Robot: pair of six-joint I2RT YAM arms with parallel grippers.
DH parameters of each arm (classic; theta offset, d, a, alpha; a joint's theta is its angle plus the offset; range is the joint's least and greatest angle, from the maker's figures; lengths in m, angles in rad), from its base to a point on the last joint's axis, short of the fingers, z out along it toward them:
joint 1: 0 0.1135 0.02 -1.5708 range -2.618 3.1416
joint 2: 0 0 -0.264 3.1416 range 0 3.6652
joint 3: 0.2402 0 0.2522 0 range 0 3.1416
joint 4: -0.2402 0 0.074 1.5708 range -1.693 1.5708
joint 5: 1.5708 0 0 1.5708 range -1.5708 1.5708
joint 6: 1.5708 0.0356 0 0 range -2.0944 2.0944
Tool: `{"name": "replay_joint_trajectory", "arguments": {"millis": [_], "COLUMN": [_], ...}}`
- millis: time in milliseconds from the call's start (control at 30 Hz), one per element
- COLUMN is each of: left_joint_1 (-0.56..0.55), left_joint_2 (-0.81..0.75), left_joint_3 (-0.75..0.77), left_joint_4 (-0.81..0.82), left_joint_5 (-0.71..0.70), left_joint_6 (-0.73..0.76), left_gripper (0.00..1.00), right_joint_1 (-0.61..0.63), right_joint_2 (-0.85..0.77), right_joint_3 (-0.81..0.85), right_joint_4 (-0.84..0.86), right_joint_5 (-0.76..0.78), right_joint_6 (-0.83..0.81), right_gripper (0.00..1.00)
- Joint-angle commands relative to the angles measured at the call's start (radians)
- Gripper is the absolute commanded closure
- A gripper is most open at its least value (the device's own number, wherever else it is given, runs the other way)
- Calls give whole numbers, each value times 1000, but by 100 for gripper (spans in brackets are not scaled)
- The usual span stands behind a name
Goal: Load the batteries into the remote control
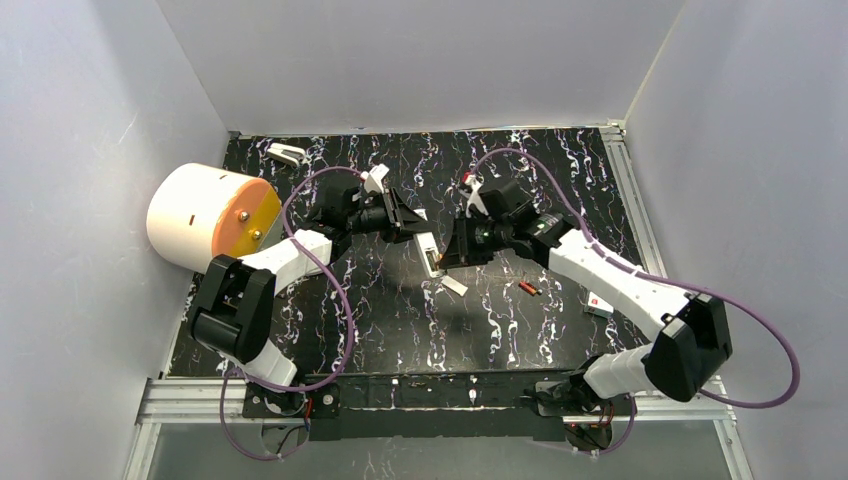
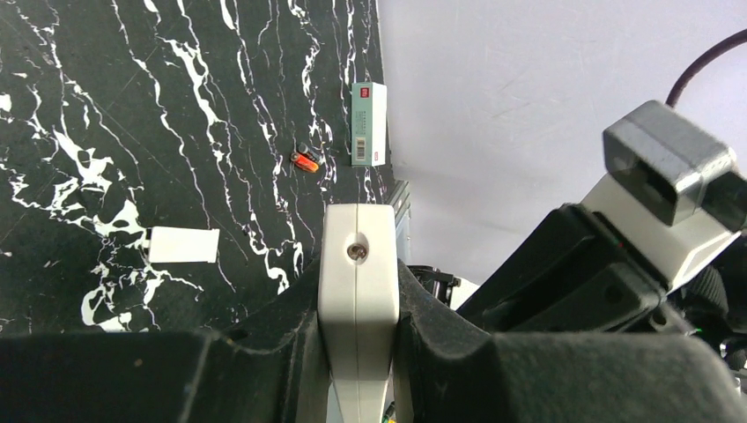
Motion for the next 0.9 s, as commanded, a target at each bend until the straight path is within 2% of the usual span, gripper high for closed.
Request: {"name": "replay_joint_trajectory", "arguments": {"millis": [0,167,867], "left_joint_1": [-6,-6,-5], "left_joint_2": [-8,-7,-8], "left_joint_3": [26,6,-16], "left_joint_4": [62,79,85], "left_joint_5": [49,62,56], "left_joint_6": [-17,-15,-7], "left_gripper": [100,100,100], "right_joint_1": [51,67,92], "right_joint_2": [36,56,101], "right_joint_3": [73,74,159], "right_joint_4": [26,45,-115], "right_joint_5": [27,45,132], "right_joint_6": [17,43,-22], "right_gripper": [84,84,80]}}
